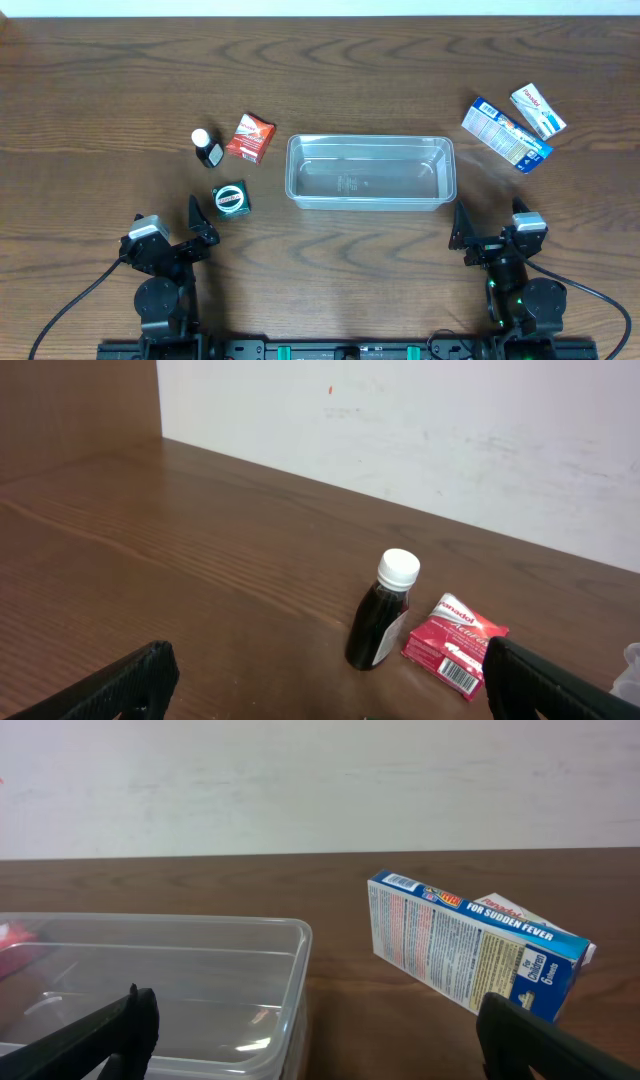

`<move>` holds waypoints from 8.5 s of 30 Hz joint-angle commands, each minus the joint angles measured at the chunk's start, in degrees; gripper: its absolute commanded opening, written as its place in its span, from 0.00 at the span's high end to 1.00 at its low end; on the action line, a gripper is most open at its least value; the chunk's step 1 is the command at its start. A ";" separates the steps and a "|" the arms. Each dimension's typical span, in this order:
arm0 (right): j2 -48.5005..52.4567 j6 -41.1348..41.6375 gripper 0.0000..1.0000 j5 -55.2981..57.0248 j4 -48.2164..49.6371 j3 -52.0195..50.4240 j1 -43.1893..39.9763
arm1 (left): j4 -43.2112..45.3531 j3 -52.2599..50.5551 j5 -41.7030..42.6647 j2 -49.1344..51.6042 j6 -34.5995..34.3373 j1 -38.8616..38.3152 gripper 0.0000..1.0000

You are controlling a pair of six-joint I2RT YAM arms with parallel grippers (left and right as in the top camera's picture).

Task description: Pack container

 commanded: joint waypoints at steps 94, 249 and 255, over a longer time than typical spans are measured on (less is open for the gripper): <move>94.57 -27.02 0.05 -0.68 -29.46 71.58 -11.69 | -1.03 -1.84 -0.09 0.20 1.16 0.09 0.02; 99.93 -72.94 0.99 -6.25 -32.74 67.08 15.23 | -1.03 -1.84 -0.09 0.20 1.16 0.09 0.02; 99.93 -72.87 0.99 -6.29 -32.92 67.08 15.32 | -1.03 -1.84 -0.09 0.20 1.16 0.09 0.02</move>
